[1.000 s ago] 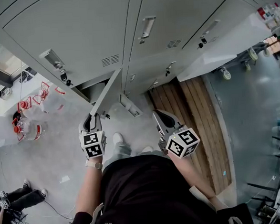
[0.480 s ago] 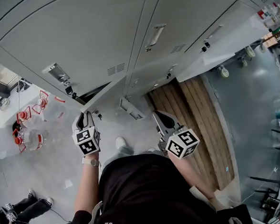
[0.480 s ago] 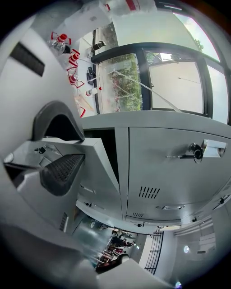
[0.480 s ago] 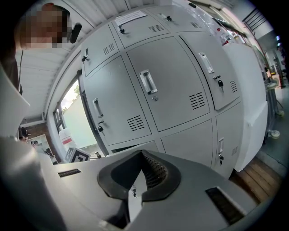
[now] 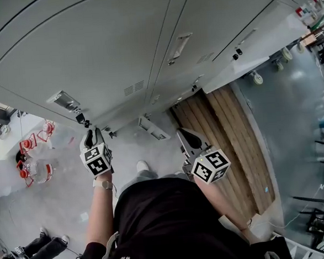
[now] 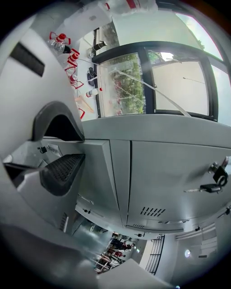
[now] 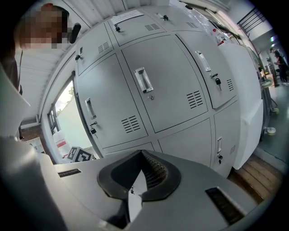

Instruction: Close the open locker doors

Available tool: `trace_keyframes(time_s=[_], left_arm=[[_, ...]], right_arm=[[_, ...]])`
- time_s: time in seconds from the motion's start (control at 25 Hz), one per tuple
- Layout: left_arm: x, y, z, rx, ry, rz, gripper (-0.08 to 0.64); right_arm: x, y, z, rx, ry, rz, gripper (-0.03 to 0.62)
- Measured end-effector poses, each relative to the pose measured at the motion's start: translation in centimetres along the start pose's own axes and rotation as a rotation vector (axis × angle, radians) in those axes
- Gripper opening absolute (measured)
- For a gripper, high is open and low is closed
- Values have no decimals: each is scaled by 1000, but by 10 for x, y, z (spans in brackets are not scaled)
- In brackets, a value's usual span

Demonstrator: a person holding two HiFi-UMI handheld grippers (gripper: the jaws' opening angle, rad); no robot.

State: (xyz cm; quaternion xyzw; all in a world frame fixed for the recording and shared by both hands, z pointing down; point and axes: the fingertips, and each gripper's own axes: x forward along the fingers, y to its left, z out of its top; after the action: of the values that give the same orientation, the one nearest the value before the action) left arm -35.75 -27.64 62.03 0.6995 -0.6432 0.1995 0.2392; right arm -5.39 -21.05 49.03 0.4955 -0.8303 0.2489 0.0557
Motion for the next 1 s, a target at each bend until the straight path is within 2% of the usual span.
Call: trace_keyframes(time_s=[0.2, 0.56, 0.84, 1.0], left_arm=[[13, 9, -7, -42, 32, 4, 106], [14, 14, -9, -52, 21, 29, 78], [12, 16, -7, -139, 24, 55, 78], [4, 5, -10, -129, 37, 46, 78]], right_arm=[[5, -1, -1, 3, -1, -7, 29], [3, -3, -3, 4, 4, -17, 29], [-7, -5, -2, 1, 5, -7, 29], [-17, -10, -2, -1, 3, -3, 29]])
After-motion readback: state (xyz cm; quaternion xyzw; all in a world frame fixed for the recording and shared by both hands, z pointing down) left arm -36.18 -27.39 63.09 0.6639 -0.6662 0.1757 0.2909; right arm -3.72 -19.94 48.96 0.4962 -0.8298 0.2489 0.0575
